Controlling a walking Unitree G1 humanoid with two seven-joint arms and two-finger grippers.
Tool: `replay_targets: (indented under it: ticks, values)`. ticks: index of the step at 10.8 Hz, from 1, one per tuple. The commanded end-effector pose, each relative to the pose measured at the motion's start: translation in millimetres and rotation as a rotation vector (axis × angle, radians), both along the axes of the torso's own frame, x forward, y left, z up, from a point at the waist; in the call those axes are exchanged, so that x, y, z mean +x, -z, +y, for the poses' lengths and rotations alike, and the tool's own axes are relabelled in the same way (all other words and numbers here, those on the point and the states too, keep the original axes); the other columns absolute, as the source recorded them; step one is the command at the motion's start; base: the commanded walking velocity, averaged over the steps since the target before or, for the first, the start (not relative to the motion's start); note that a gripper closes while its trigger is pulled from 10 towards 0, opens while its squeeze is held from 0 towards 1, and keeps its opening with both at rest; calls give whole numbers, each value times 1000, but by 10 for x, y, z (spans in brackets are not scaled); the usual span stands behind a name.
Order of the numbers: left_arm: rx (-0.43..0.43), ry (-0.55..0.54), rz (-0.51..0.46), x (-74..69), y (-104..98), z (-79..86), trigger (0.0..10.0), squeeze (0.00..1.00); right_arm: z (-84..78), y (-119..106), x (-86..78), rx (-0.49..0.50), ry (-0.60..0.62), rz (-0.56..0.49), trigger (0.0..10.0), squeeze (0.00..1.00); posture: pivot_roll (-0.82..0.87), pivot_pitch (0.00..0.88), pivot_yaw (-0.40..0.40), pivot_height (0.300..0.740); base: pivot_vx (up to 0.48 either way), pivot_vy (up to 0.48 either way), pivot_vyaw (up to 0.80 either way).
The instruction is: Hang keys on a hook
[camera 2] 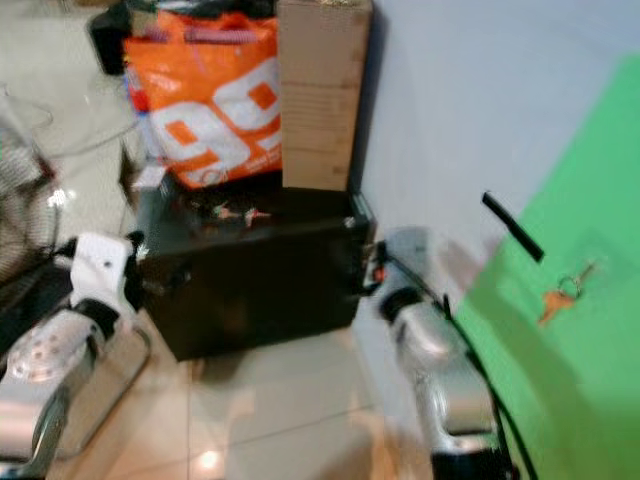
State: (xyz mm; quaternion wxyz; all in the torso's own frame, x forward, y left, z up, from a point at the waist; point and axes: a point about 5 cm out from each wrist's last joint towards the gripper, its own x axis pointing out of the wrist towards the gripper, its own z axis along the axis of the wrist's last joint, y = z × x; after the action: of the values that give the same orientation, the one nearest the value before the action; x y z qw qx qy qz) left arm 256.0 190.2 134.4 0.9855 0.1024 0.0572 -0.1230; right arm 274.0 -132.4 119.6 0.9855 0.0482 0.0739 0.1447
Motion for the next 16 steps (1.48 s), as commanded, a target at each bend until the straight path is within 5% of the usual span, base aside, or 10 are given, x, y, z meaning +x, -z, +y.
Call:
replay_targets:
  ticks: [1,11,16]
  values:
    - [-1,19,-14,8,-20,-56,10000,0,-105,14,-4,-18,32,-4,10000,1000,-5,0,-8,740,289,0,0]
    - [4,15,-14,15,-18,-43,10000,0,-134,-9,14,-95,58,-65,10000,1000,-6,0,-9,740,278,0,681]
    - [5,4,-17,38,-27,-32,10000,0,-197,30,26,-70,129,-22,10000,1000,-8,0,-11,740,298,0,0]
